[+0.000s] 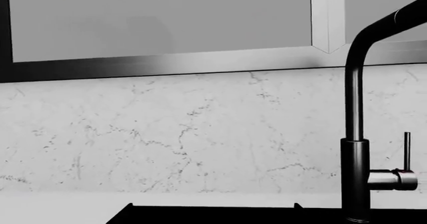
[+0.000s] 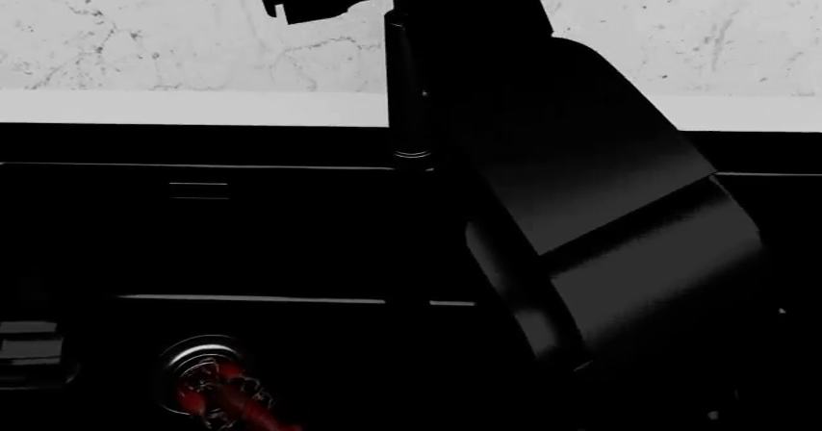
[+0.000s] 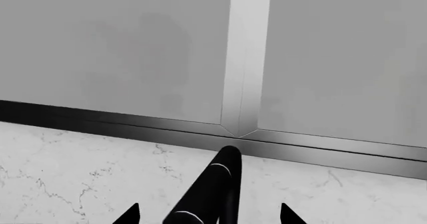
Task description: Turn the sink spout to the right.
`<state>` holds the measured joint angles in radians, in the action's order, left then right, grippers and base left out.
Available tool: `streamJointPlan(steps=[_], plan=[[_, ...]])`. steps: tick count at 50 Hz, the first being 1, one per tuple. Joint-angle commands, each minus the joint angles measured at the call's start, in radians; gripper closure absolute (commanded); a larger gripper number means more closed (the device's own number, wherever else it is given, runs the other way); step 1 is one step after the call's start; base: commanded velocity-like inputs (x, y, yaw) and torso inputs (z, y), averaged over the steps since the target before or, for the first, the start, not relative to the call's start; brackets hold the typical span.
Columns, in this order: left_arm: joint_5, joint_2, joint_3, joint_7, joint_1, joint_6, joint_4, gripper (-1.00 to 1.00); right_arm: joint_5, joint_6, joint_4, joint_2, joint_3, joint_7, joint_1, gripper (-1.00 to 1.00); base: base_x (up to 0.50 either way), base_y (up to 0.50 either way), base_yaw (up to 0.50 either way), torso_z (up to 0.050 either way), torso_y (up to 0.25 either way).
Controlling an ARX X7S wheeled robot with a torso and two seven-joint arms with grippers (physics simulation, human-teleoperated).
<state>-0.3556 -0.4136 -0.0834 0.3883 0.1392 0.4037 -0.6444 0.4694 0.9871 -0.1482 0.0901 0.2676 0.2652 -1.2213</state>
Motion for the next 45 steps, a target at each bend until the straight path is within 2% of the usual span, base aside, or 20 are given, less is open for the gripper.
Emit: streamJointPlan(steps=[1,45], plan=[[0.004,-0.006,-0.013,-0.004,0.0,-0.002,-0.001,-1.0,0.006,-0.037,0.057,-0.011,0.004,0.012,0.01,-1.0,0.0,0.0,0.0,0.0,0.0],[0.01,-0.02,-0.041,-0.004,0.003,-0.003,0.002,-1.0,0.037,-0.168,0.217,-0.012,0.065,0.005,-0.003,-1.0,0.0,0.0,0.0,0.0,0.0]])
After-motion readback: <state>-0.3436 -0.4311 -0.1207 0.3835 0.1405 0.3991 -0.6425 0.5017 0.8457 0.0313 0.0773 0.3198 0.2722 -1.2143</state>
